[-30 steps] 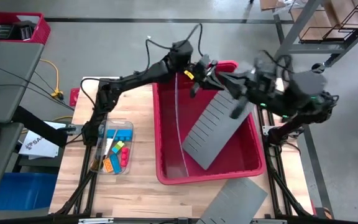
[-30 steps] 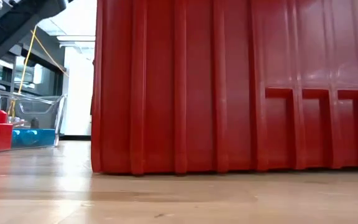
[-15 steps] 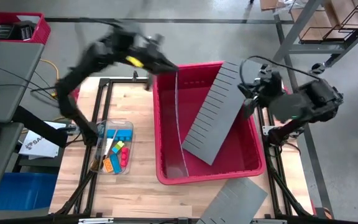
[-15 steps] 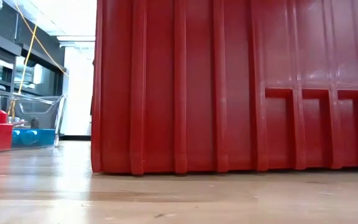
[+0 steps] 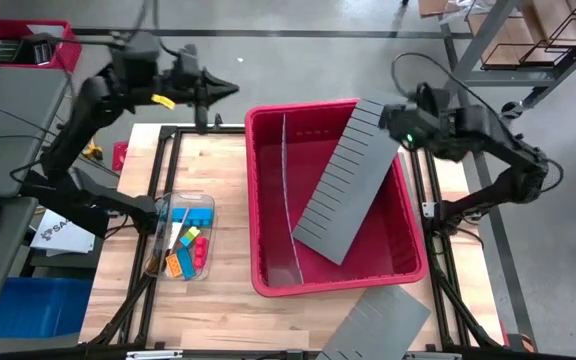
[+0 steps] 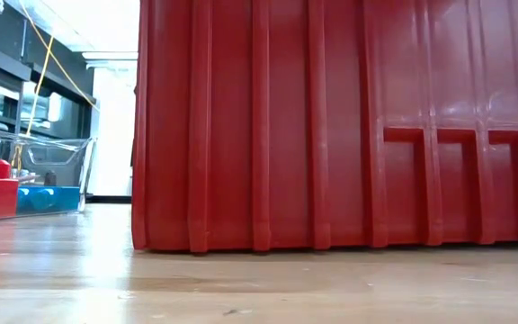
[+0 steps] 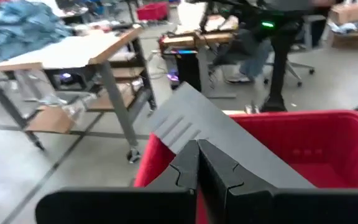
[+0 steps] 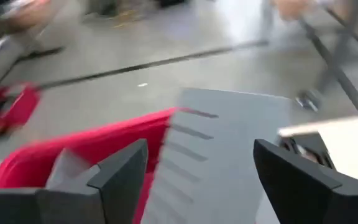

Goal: Sort Items/Unsort Items

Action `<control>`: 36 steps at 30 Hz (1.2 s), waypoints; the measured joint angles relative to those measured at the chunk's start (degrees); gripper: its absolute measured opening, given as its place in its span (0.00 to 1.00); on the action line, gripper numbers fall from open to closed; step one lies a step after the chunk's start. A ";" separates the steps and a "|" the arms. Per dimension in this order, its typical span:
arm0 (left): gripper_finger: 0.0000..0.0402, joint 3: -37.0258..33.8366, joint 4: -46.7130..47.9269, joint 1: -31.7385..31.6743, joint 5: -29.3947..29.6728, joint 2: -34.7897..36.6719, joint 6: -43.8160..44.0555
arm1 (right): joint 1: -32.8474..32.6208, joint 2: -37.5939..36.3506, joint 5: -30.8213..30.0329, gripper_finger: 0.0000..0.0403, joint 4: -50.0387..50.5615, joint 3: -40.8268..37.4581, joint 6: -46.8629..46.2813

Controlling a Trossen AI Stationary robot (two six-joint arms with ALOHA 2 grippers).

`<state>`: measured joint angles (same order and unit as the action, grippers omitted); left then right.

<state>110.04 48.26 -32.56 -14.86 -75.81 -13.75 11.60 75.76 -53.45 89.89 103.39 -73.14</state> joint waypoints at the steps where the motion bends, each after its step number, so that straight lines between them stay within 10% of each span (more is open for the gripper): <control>1: 0.00 -0.89 -0.33 0.03 -0.10 0.00 0.01 | 2.78 -0.18 1.49 0.71 -0.01 -1.43 -2.17; 9: 0.00 -4.69 -0.67 -0.41 -0.06 0.00 -3.72 | 19.15 -1.72 15.15 0.71 -1.35 -12.98 -7.08; 16: 0.00 -5.75 -0.72 -1.29 0.01 0.17 -5.58 | 28.61 -4.03 30.64 0.71 -15.02 -18.03 14.28; 26: 0.00 -5.86 -0.21 -3.13 -0.01 0.01 -6.90 | 35.97 -8.64 31.21 0.71 -11.66 -18.39 19.99; 36: 0.00 -5.86 -1.91 -2.89 -0.06 -0.02 -3.25 | 46.61 -10.10 47.02 0.71 -25.68 -28.62 33.21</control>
<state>104.18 46.35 -35.45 -14.92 -75.83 -17.00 58.21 65.66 -6.43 64.22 74.77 -39.93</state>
